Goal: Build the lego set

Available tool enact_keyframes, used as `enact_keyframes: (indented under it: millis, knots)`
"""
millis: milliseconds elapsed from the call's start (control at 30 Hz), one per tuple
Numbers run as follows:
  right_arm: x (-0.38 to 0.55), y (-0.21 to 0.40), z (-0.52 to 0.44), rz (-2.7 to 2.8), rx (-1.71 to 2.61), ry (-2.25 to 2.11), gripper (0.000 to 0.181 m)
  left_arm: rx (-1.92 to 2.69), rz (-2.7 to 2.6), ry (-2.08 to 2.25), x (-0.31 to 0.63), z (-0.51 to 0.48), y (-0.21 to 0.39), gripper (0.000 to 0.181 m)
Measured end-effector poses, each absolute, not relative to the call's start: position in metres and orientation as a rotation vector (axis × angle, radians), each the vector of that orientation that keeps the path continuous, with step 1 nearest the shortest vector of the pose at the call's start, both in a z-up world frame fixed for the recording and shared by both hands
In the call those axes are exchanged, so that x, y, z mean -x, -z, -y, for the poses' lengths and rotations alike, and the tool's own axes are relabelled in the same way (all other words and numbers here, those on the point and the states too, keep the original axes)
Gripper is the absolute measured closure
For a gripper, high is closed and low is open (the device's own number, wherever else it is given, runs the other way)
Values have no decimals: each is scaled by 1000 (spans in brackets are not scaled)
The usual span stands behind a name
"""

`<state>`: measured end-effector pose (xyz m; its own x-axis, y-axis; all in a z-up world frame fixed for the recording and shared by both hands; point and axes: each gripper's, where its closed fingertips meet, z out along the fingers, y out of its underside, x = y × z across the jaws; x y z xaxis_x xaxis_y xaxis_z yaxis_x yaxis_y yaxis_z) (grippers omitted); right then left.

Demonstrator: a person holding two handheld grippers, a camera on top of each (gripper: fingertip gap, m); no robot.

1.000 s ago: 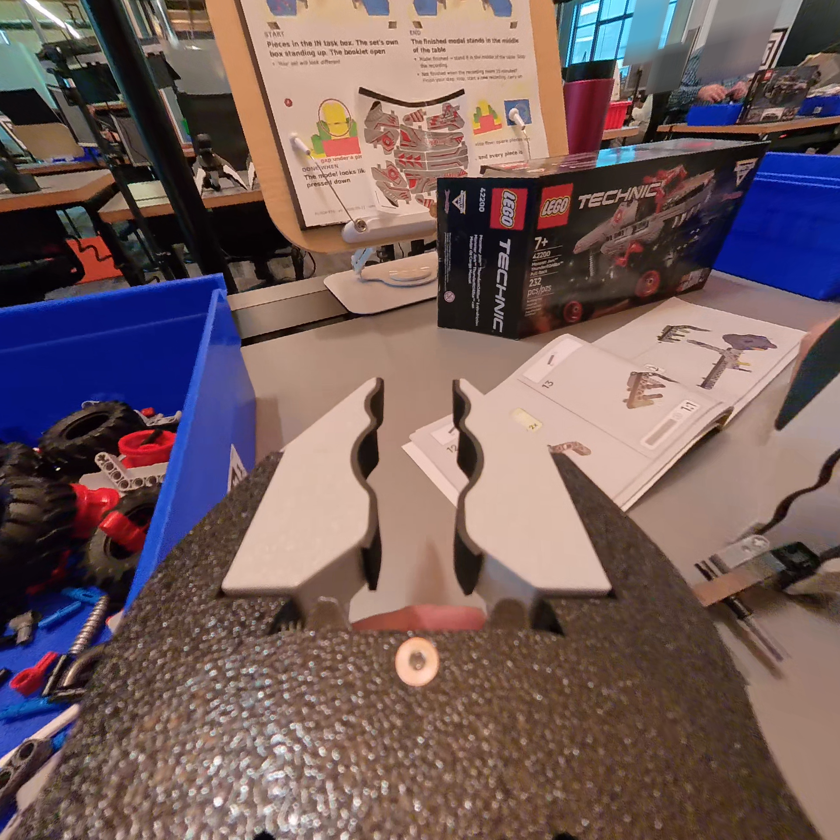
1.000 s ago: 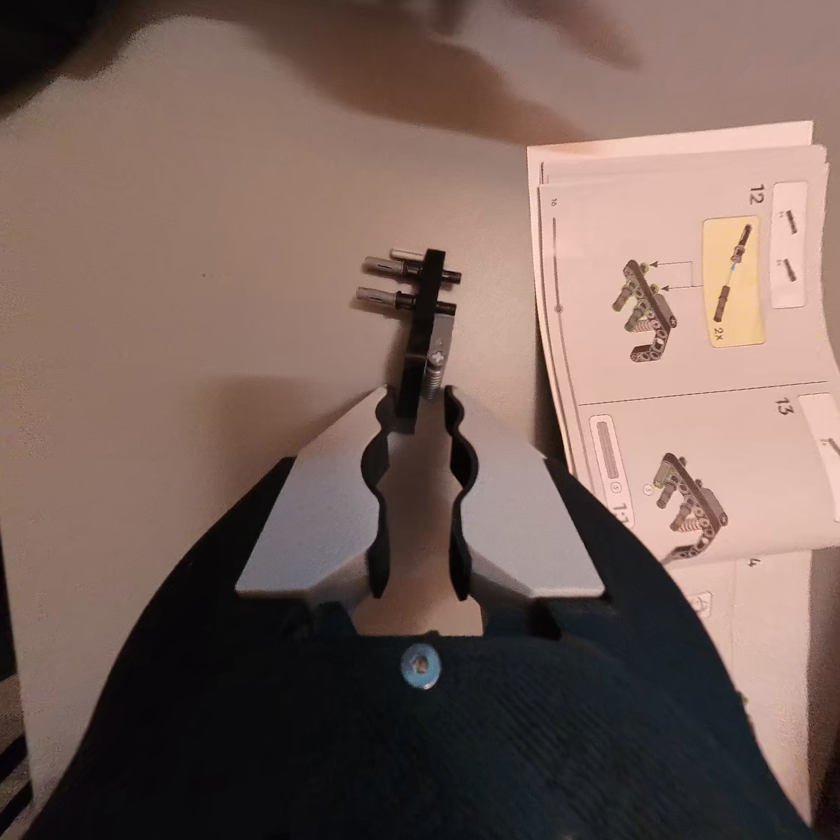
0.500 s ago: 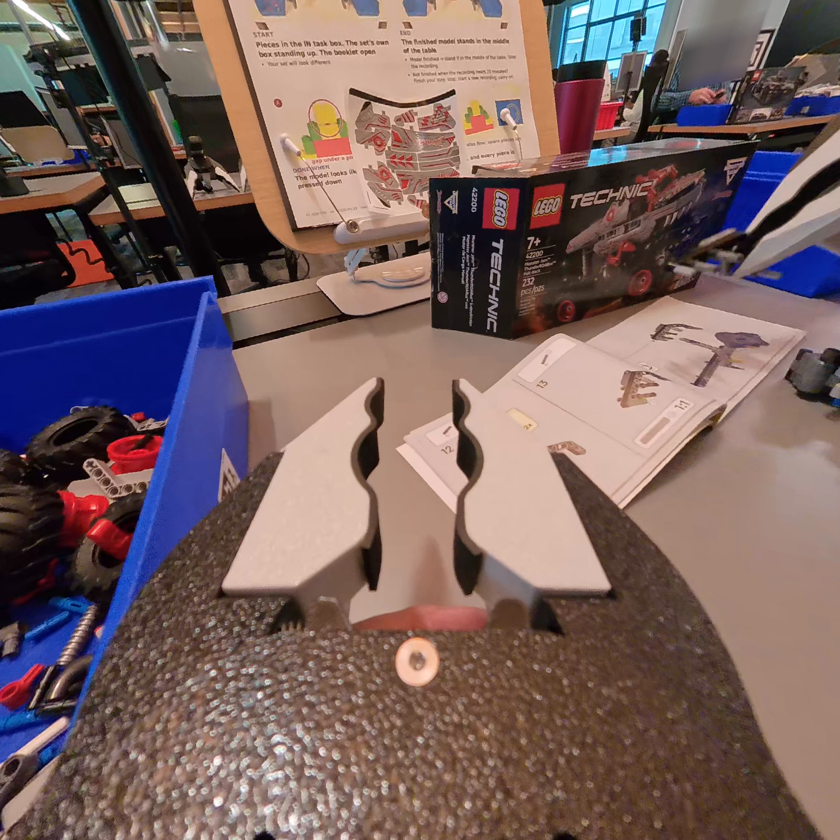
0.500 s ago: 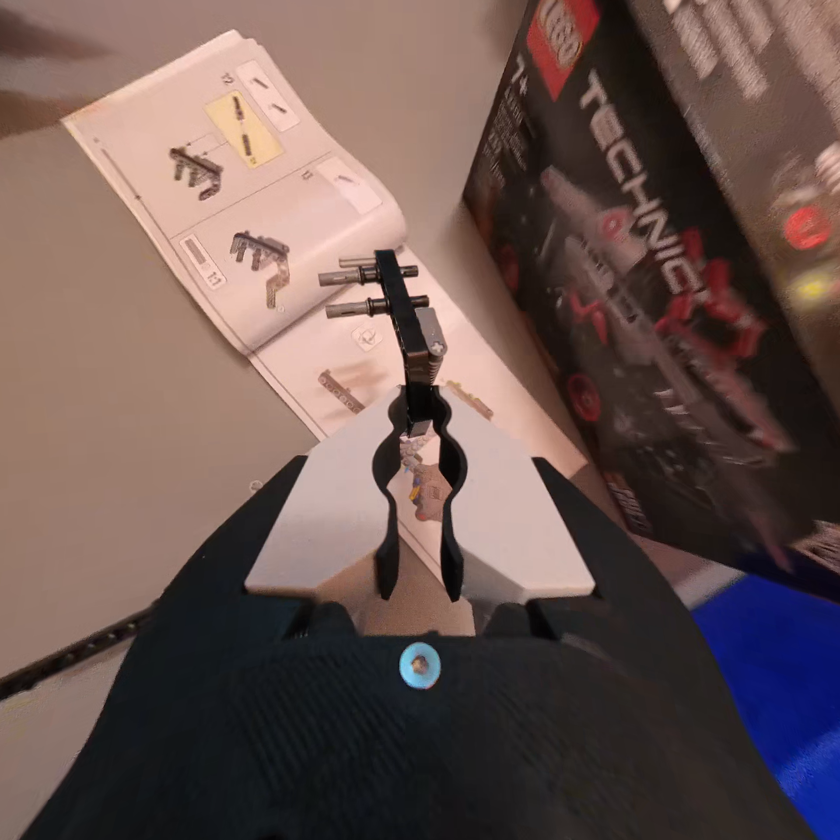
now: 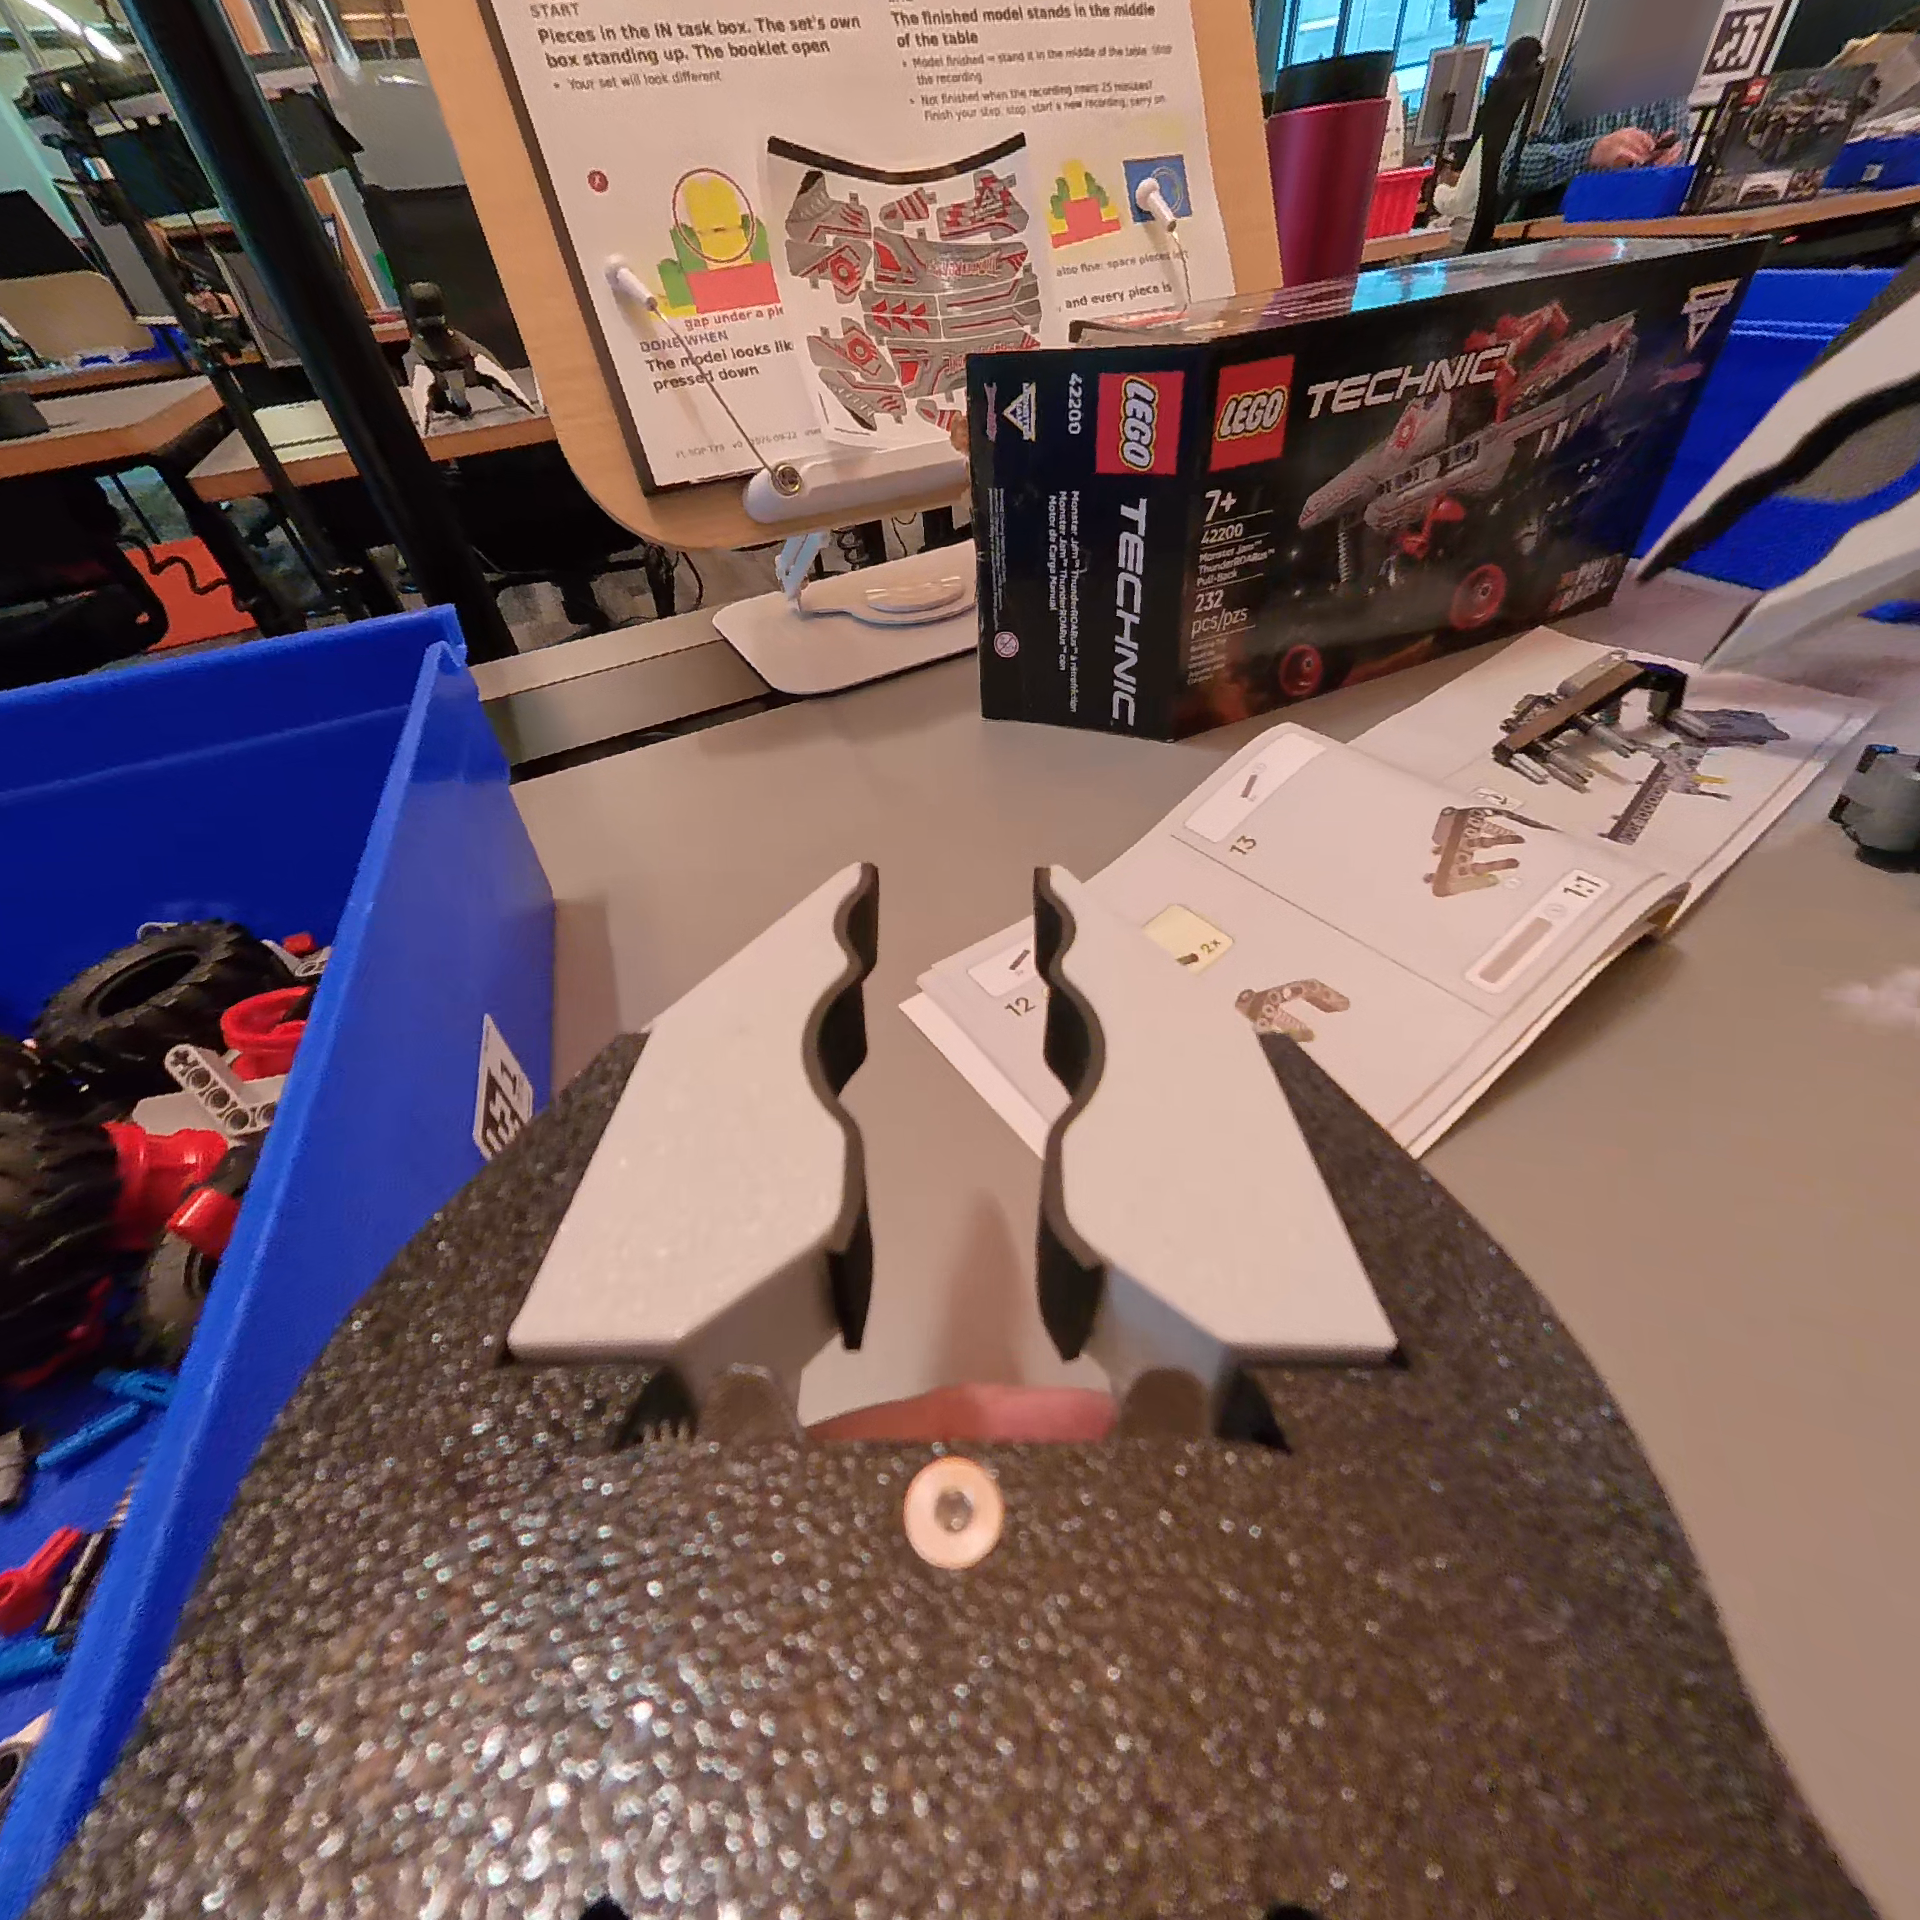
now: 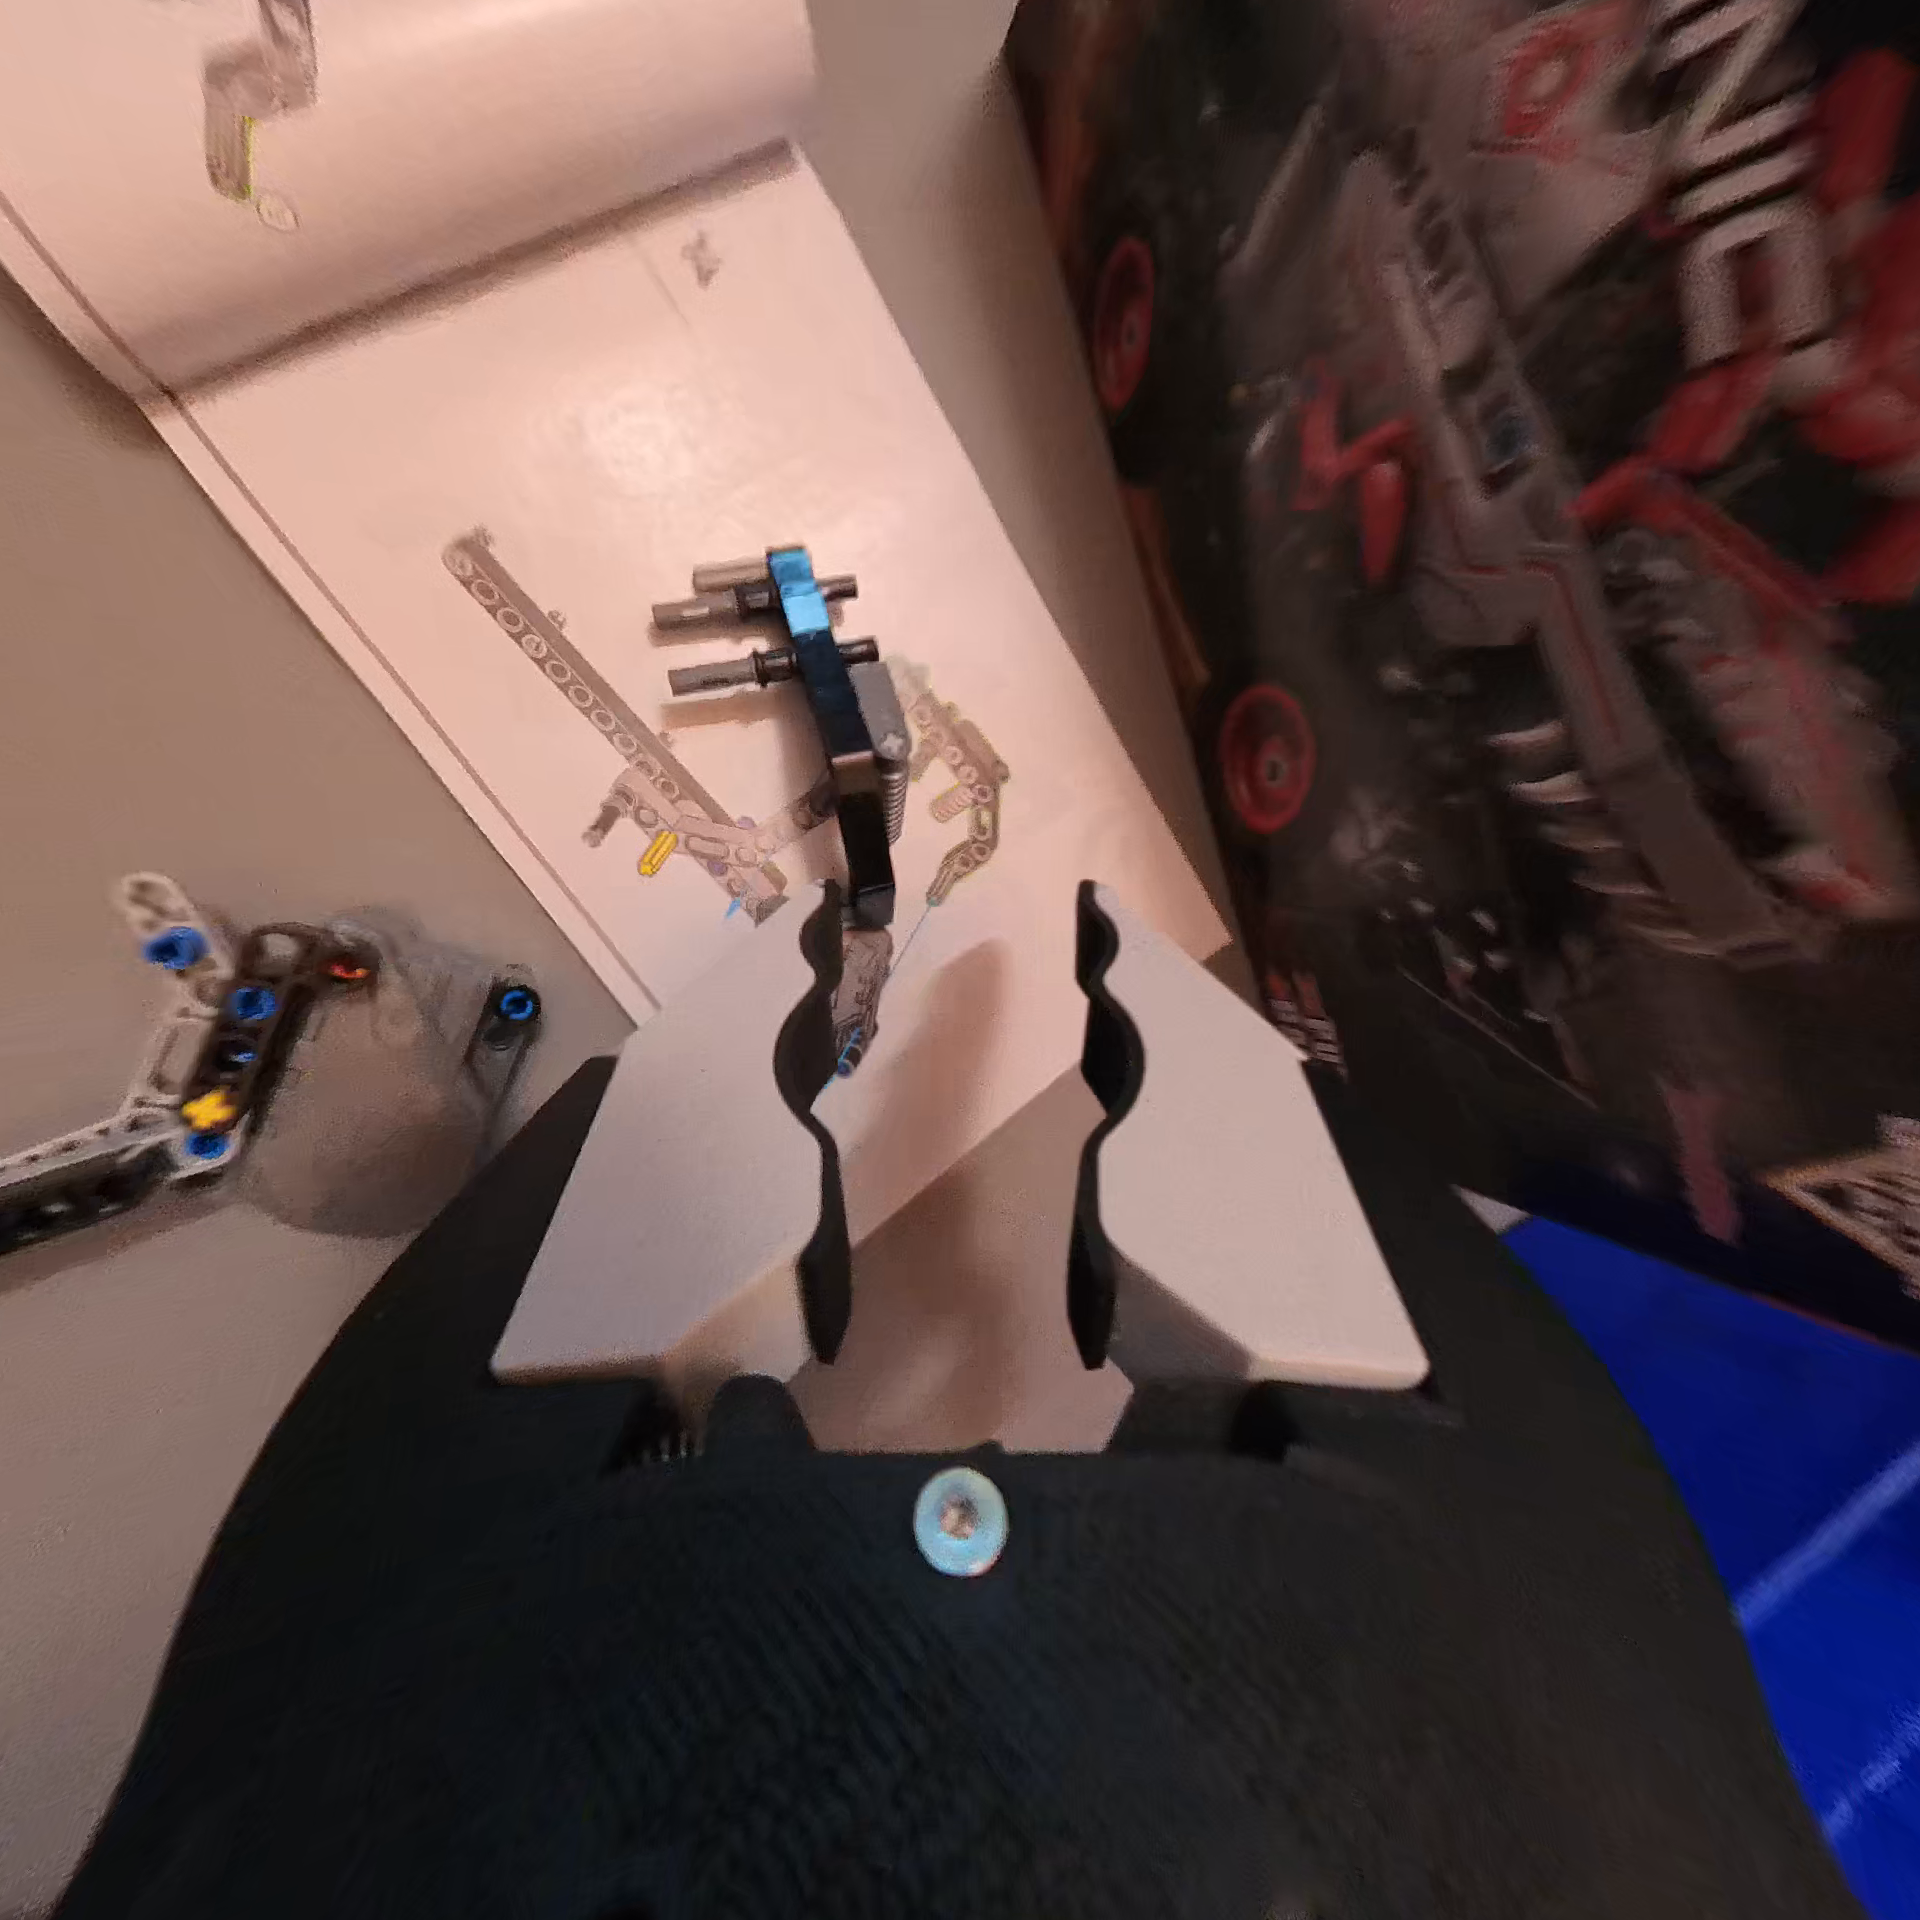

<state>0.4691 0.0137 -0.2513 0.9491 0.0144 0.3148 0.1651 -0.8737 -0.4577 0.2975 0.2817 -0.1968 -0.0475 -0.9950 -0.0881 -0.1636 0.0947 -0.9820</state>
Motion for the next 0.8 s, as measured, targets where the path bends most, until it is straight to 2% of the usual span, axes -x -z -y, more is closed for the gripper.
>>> enact_keyframes:
  millis: [100, 167, 300, 433, 800]
  knots:
    - [-448, 213, -42, 232, 2464, 472, 134, 1235, -1404, 1082, -298, -281, 196, 154]
    - [-407, 203, -79, 383, 2380, 424, 121, 1228, -1410, 1077, -298, -280, 196, 154]
    - [-342, 228, -123, 634, 2440, 312, 91, 1222, -1430, 1061, -300, -278, 199, 154]
    - [-362, 259, -123, 734, 2580, 387, 83, 1193, -1429, 1048, -299, -277, 197, 154]
    - [-383, 244, -109, 657, 2553, 417, 92, 1196, -1450, 1034, -301, -276, 200, 154]
